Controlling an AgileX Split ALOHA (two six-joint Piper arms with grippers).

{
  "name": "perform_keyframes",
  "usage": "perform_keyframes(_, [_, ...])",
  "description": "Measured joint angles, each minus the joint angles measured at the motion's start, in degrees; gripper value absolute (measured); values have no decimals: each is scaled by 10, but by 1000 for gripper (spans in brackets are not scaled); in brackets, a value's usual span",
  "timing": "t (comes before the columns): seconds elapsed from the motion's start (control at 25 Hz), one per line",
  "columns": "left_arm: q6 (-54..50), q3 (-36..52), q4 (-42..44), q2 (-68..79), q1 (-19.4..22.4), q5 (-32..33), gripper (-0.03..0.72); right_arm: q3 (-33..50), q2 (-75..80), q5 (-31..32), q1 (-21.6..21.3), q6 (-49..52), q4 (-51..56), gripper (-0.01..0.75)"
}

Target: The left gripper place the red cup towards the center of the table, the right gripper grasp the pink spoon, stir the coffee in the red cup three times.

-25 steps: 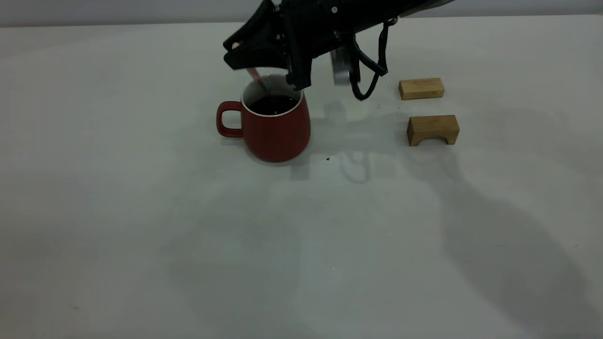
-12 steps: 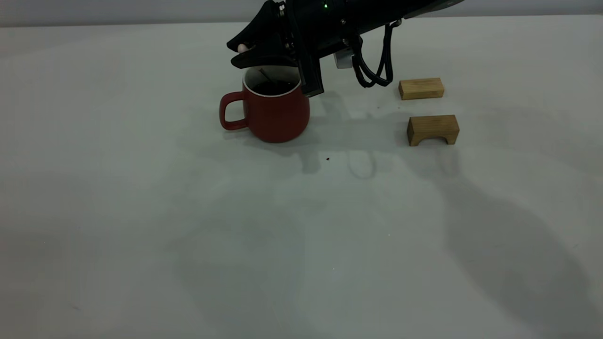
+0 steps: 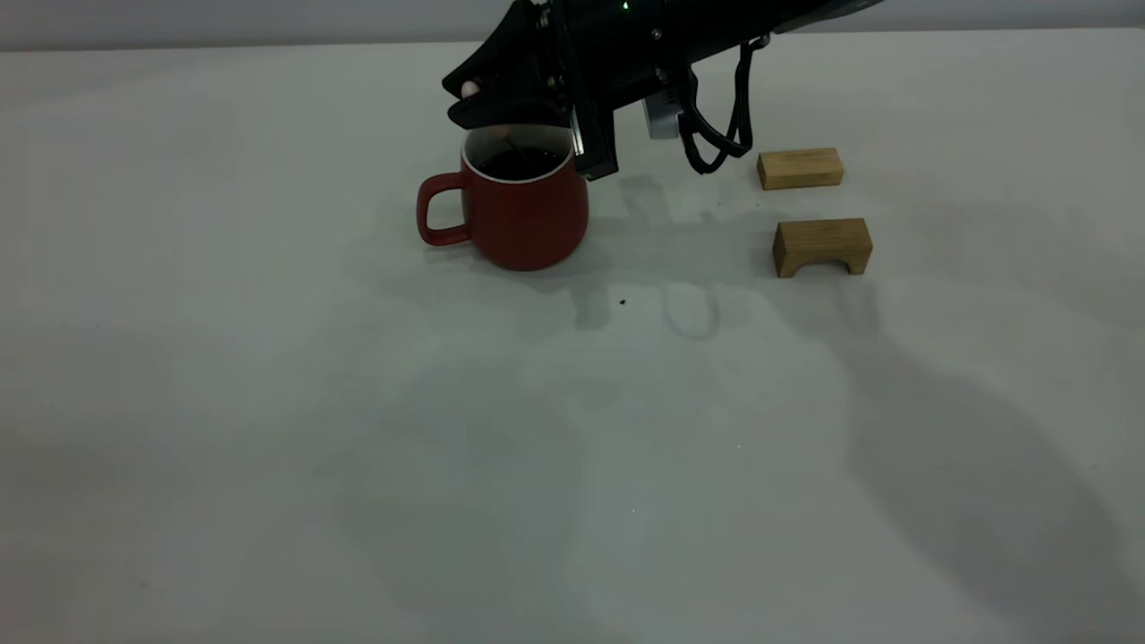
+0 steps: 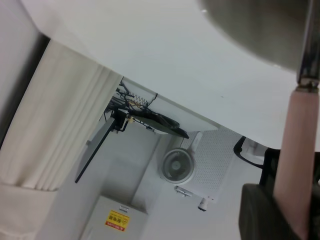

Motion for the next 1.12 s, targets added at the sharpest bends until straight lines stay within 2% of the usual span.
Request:
perform_keyframes(0.12, [0,0,0,0,0,0,299,0,0,0,0,30,-9,225])
perform_keyframes(0.36, [0,0,0,0,0,0,299,0,-3,16,0,56,-20,481])
perform_keyframes(0.48, [0,0,0,0,0,0,299,0,-29,17,0,57,-71,586])
perform_keyframes(0.56, [0,0,0,0,0,0,299,0,-63,19,-4,57,-132,612])
perform_keyframes(0.68, [0,0,0,0,0,0,299,0,-135,27,-14,57,-250,600])
perform_keyframes(0.84, [0,0,0,0,0,0,299,0,-239,41,-18,57,-397,535])
perform_keyframes(1.0, [0,0,0,0,0,0,299,0,-333,72,-19,49,-444,464])
perform_keyframes(1.12, [0,0,0,0,0,0,299,0,-402,134,-27,-14,-470,413])
